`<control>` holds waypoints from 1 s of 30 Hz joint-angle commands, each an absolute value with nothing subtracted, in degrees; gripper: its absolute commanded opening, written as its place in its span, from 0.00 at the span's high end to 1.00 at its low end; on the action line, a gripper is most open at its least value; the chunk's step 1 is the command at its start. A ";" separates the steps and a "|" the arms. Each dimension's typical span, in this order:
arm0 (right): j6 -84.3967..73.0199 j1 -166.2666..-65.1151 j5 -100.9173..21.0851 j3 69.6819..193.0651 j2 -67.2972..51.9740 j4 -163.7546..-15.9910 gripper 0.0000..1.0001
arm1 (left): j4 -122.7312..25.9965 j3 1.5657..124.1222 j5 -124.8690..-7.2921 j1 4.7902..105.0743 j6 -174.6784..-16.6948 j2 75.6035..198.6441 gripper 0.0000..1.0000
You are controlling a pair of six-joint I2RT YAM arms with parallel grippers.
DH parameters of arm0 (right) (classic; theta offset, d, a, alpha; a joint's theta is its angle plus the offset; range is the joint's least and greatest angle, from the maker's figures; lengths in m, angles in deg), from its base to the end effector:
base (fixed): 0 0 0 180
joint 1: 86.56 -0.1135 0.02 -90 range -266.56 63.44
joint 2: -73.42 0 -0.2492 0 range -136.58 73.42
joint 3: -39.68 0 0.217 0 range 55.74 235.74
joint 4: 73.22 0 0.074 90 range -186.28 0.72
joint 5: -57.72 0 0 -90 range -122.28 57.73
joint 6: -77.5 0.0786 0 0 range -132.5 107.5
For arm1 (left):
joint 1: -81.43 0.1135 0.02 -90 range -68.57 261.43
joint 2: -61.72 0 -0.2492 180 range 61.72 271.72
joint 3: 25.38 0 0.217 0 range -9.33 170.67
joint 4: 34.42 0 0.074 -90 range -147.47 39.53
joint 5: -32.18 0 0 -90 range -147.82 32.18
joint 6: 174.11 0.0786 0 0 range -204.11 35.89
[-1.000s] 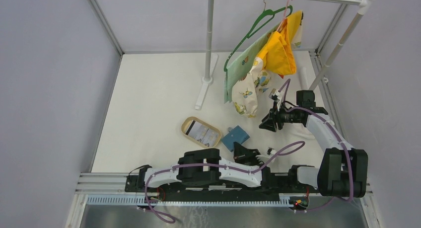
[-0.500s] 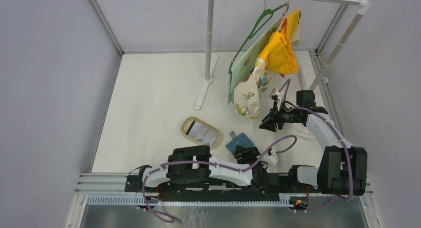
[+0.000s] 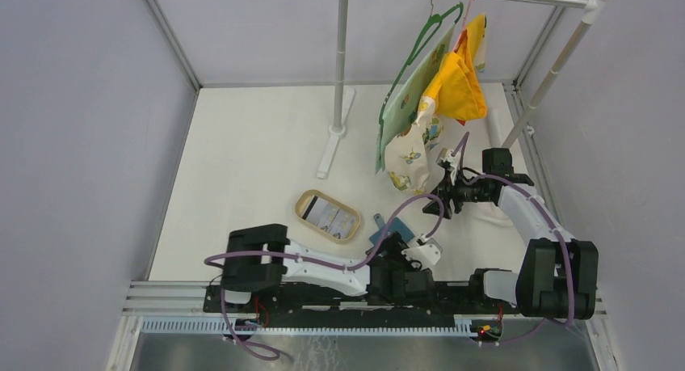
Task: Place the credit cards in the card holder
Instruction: Close the card holder at the center of the board.
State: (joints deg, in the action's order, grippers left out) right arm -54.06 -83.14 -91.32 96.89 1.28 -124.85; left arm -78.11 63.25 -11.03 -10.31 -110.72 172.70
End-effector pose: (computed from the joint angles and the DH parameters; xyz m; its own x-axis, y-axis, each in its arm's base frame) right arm 0.2024 0.0554 0.1898 -0.4798 -0.3132 -0.8196 -0.8394 0.4358 0.3248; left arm 0.0463 -0.3634 0.1469 -0.2858 0.6935 -0.6614 0.6323 0.6551 0.4136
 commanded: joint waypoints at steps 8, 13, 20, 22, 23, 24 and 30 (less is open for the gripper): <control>-109.59 -85.11 -98.09 96.28 10.76 -140.60 0.02 | -41.34 36.70 -38.70 -1.65 -109.49 141.08 0.07; -118.83 -91.50 -96.74 94.50 11.21 -141.44 0.02 | -35.43 29.68 -50.51 10.68 -114.35 132.67 0.09; -120.11 -100.35 -91.79 93.15 9.11 -139.92 0.12 | -44.02 32.96 -51.69 19.60 -112.50 135.19 0.19; -117.80 -100.66 -91.69 92.73 8.66 -138.45 0.17 | -44.15 33.03 -53.73 21.87 -111.33 136.07 0.20; -117.18 -100.65 -91.25 92.45 8.51 -138.09 0.19 | -43.39 32.69 -55.70 23.05 -110.94 136.48 0.20; -117.10 -100.75 -90.55 92.12 8.38 -138.00 0.21 | -42.29 31.99 -57.92 24.01 -110.65 136.98 0.19; -114.50 -101.29 -86.40 89.52 8.64 -134.38 0.30 | -40.72 33.53 -63.34 26.69 -109.11 141.54 0.16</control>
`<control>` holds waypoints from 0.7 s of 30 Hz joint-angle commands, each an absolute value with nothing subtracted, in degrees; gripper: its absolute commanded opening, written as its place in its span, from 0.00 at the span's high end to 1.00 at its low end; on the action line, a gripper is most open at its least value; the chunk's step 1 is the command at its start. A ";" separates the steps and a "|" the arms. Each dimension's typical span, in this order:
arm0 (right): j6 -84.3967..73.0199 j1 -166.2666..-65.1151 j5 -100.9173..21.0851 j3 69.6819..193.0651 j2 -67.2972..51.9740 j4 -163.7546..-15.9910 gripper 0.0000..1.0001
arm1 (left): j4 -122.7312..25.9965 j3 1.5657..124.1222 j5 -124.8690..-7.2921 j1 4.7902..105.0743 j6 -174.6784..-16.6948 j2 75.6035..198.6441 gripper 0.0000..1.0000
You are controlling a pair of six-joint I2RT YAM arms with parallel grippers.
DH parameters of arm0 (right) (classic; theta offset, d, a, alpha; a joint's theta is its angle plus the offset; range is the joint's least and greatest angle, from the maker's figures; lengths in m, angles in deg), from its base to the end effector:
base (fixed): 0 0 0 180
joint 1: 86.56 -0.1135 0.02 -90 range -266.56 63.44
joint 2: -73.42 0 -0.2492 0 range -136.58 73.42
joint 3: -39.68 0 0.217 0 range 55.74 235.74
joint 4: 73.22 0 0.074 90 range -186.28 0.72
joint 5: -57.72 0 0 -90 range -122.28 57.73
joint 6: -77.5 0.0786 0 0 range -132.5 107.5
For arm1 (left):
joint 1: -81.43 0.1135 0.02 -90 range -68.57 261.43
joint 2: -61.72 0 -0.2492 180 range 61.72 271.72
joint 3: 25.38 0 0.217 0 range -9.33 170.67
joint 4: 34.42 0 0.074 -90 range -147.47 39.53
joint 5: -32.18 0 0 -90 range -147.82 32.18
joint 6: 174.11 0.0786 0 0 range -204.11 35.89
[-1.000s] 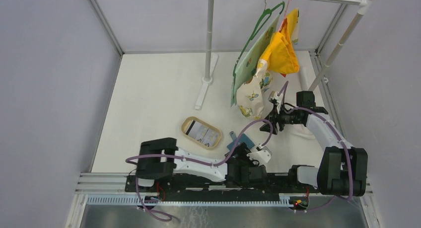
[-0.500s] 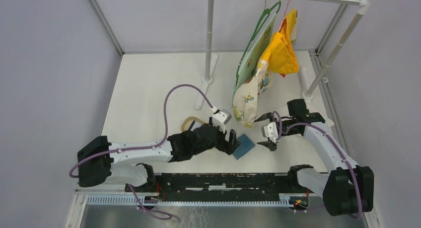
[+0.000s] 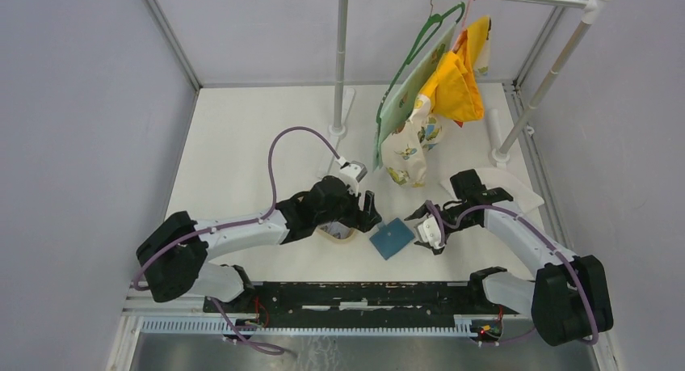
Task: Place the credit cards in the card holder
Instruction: Close the card holder at the center of the board.
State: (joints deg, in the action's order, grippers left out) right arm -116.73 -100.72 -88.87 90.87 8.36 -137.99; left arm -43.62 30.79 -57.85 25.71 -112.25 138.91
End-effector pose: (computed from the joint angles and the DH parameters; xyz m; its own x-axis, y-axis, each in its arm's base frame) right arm 0.1281 0.1000 0.1725 0.5188 -0.4196 -0.7449 -0.8492 -0.3538 -0.3921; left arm 0.1685 -0.2472 0.2019 -0.6398 0.1013 -0.7618 0.5951 0.6925 -0.4078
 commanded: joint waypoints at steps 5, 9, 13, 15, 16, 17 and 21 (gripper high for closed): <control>-111.97 -103.41 -84.74 89.27 7.90 -132.32 0.40 | -40.60 36.44 -67.99 28.78 -107.97 146.75 0.16; -110.06 -105.45 -82.83 88.64 6.77 -130.63 0.46 | -41.59 38.74 -69.57 29.75 -106.35 149.80 0.24; -107.56 -107.55 -80.46 88.62 5.43 -128.51 0.52 | -44.45 41.52 -71.46 31.02 -104.51 153.33 0.42; -106.60 -108.38 -79.47 88.61 5.05 -127.94 0.54 | -45.43 42.33 -72.58 31.72 -103.59 154.90 0.52; -106.34 -108.73 -79.10 88.55 4.88 -127.70 0.55 | -45.92 42.76 -73.14 32.02 -103.20 155.72 0.55; -106.06 -109.10 -78.67 88.47 4.62 -127.44 0.56 | -46.39 43.05 -73.73 32.38 -102.80 156.41 0.58; -105.08 -110.65 -77.10 88.27 3.58 -126.43 0.59 | -47.14 43.49 -75.94 33.33 -101.61 158.07 0.64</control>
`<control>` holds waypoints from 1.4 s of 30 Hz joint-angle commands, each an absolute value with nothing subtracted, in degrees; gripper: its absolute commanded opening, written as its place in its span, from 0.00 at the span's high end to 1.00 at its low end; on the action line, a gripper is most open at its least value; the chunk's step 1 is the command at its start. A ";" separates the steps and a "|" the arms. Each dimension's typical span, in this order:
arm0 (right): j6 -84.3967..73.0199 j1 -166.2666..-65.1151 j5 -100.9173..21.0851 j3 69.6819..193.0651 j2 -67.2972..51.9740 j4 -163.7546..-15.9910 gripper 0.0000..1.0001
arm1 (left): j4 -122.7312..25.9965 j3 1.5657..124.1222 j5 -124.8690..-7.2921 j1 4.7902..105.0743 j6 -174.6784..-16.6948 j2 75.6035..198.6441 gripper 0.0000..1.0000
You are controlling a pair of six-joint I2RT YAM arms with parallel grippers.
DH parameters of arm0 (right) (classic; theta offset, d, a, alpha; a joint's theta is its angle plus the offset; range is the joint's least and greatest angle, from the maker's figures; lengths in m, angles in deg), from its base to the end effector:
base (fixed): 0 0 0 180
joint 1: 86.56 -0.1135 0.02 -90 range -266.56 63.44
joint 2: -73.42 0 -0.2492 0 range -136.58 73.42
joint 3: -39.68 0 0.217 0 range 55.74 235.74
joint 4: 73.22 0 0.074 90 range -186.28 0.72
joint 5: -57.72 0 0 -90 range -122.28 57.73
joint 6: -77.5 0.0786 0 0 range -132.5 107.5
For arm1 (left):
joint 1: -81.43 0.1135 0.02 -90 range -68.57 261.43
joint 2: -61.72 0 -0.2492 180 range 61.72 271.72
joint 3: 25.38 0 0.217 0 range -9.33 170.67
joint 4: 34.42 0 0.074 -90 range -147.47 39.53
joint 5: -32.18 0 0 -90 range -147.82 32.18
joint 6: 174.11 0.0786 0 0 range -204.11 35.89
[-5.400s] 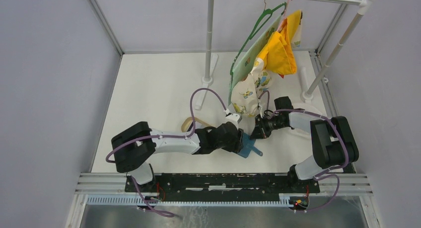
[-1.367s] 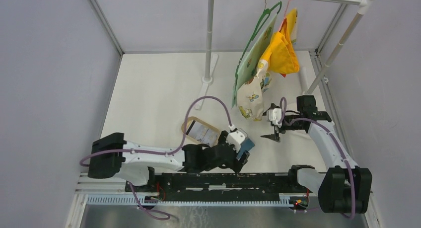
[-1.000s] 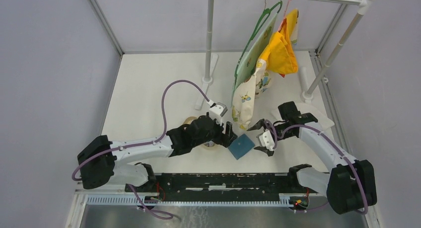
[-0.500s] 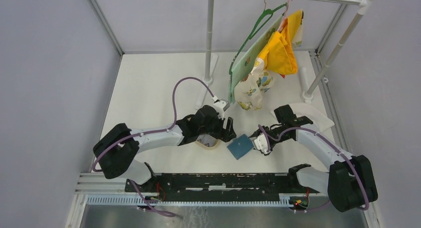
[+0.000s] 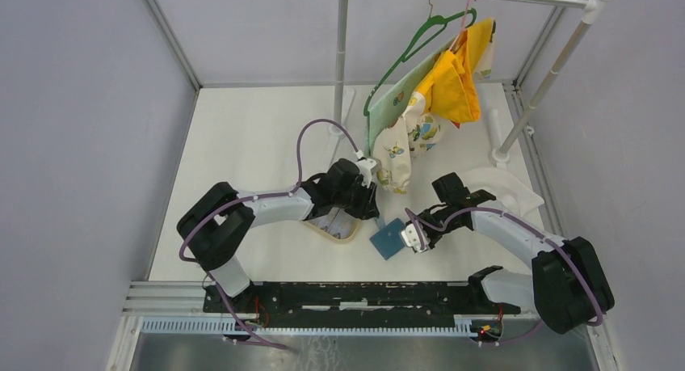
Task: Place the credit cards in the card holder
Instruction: Close the card holder at the center of the board.
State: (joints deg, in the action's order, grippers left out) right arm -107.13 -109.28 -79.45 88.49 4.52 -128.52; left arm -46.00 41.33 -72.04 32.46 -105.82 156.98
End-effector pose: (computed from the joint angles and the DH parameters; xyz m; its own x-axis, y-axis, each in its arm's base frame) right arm 0.1311 0.1174 0.1481 0.5038 -0.5236 -0.6870 -0.8547 -0.4174 -0.3087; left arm 0.2141 -0.2754 0.1611 -0.7092 0.2687 -0.6518 0.6374 0.6394 -0.4299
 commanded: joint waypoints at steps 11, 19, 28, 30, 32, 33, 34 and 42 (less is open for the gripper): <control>-102.96 -112.87 -74.73 88.45 2.05 -125.10 0.62 | -48.28 44.21 -80.53 33.62 -99.23 160.06 0.65; -102.69 -113.18 -74.29 88.35 1.62 -124.94 0.62 | -48.19 45.05 -81.37 34.10 -98.81 161.27 0.73; -102.59 -113.27 -74.28 88.43 1.32 -125.01 0.63 | -46.38 44.11 -84.59 35.88 -98.79 161.41 0.72; -102.47 -113.27 -74.20 88.43 1.34 -125.04 0.62 | -46.05 44.07 -85.39 36.03 -98.89 161.69 0.72; -102.48 -113.28 -74.11 88.44 1.24 -125.04 0.62 | -45.86 44.11 -86.07 36.14 -98.95 161.97 0.74; -102.49 -113.28 -74.11 88.50 1.22 -124.95 0.62 | -45.82 44.11 -86.38 36.24 -98.96 162.13 0.76; -102.44 -113.26 -74.11 88.44 1.17 -125.02 0.63 | -45.81 44.11 -86.68 36.32 -98.88 162.17 0.77; -102.39 -113.28 -73.85 88.52 0.91 -125.08 0.63 | -45.64 44.61 -88.41 36.50 -98.86 162.91 0.85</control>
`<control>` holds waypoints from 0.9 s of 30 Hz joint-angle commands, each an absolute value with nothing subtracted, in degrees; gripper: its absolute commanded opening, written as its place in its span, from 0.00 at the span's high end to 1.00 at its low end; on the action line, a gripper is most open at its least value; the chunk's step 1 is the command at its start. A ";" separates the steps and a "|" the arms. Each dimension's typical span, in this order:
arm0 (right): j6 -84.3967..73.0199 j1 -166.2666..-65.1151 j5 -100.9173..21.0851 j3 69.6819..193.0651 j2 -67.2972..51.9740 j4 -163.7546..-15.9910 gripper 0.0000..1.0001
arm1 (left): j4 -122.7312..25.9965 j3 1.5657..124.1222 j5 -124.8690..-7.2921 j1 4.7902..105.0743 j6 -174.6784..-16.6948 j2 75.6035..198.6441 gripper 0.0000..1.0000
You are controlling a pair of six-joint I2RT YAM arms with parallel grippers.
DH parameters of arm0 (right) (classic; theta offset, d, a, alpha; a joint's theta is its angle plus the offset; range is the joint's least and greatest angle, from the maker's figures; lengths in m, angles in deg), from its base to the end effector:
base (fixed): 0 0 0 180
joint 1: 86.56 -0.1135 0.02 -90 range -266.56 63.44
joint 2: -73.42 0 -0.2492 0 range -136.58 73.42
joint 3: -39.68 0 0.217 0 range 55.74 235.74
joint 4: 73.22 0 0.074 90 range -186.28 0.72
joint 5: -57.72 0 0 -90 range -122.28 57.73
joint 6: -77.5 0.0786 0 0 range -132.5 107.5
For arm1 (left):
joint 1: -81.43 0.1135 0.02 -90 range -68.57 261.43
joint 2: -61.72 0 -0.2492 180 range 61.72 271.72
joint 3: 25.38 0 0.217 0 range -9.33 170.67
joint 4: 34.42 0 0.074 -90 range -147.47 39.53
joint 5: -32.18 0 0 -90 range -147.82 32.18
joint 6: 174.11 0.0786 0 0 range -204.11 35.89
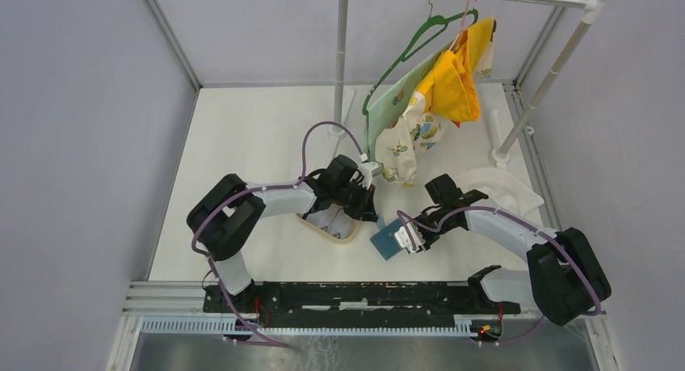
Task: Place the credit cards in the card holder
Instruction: Close the card holder at the center of the board.
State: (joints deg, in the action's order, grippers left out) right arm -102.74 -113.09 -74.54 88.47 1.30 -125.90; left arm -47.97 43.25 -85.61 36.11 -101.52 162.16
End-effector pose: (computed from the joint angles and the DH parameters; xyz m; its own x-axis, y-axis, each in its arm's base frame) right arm 0.1327 0.1253 0.1365 0.4797 -0.5877 -0.6515 -0.8662 -0.4359 -0.2445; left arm 0.2203 -0.2749 0.1421 -0.7345 0.3663 -0.5712 0.6703 0.5227 -0.5268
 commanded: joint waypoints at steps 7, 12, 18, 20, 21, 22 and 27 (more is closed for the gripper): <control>-102.34 -113.27 -73.85 88.61 0.71 -125.25 0.63 | -45.55 44.90 -88.59 36.81 -98.96 163.02 0.85; -102.33 -113.26 -73.80 88.74 0.56 -125.38 0.63 | -45.40 44.64 -88.76 37.42 -99.13 162.37 0.82; -102.33 -113.34 -73.76 88.74 0.56 -125.41 0.63 | -45.21 44.62 -89.08 37.69 -99.30 162.31 0.80; -102.33 -113.35 -73.76 88.70 0.45 -125.44 0.63 | -45.12 44.64 -89.22 37.68 -99.40 162.50 0.79; -102.33 -113.36 -73.76 88.70 0.47 -125.55 0.63 | -45.04 44.68 -89.35 37.63 -99.51 162.52 0.79; -102.36 -113.37 -73.76 88.78 0.47 -125.55 0.63 | -45.02 44.72 -89.37 37.66 -99.53 162.55 0.79; -102.33 -113.34 -73.80 88.84 0.39 -125.54 0.63 | -44.77 44.81 -89.81 37.74 -99.67 162.53 0.79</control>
